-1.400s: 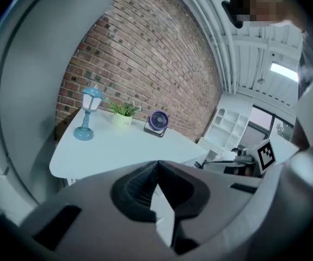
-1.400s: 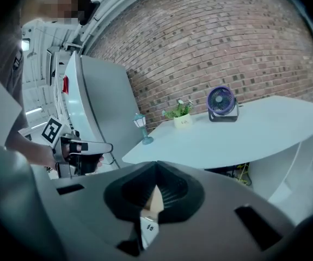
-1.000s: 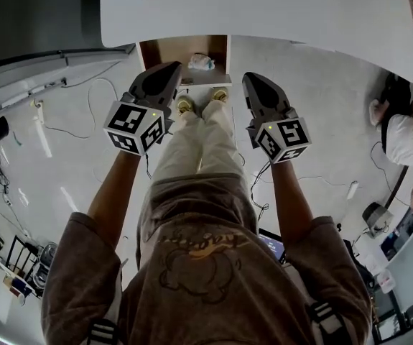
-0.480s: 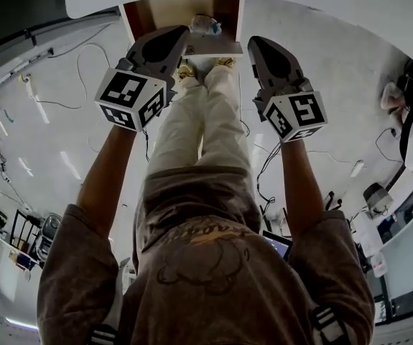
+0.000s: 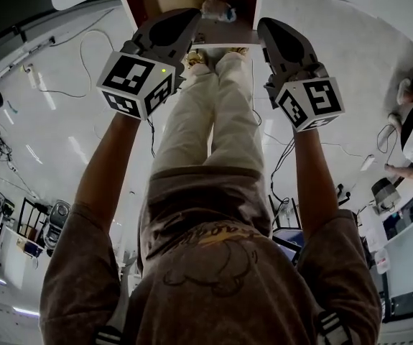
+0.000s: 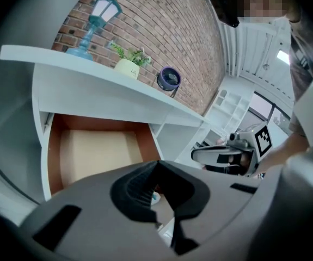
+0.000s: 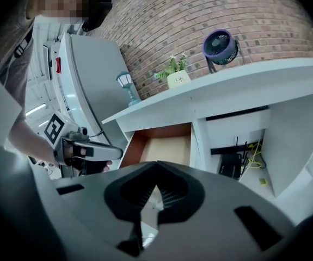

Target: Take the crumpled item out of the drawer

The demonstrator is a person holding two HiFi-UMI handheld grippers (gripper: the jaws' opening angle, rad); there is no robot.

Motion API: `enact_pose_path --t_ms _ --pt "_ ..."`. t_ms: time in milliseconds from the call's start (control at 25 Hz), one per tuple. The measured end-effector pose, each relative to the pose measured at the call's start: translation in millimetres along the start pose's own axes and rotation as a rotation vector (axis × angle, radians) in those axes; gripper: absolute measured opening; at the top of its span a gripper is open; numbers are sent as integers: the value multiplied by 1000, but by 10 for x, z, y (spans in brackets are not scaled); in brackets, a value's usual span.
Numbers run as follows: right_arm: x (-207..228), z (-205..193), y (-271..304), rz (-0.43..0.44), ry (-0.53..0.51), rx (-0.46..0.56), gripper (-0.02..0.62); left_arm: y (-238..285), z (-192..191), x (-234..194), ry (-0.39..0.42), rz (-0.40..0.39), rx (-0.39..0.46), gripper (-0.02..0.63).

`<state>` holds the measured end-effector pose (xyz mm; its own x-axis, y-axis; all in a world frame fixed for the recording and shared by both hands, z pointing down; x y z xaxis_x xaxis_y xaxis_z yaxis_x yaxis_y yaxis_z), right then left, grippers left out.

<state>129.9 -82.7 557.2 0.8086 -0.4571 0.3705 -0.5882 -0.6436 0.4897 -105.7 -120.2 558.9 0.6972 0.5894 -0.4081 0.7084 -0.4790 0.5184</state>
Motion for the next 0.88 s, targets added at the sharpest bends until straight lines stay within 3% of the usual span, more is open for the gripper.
enact_pose_path --t_ms 440,880 --pt "22 -79 22 -1 27 0 -3 43 1 -30 43 3 -19 12" --pt "27 -52 35 4 44 -1 -3 132 17 -24 102 -79 -97 210"
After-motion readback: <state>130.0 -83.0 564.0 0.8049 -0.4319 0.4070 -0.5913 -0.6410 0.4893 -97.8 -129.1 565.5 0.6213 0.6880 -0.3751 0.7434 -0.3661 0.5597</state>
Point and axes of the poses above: the fingertips, and each gripper's own axes: y forward along the fingers, x to its right, z out of its top, the point moved 10 cm from there along -y, backward along the fingers, and after that the axes turned 2 degrees about z, right-handed, at the moved point
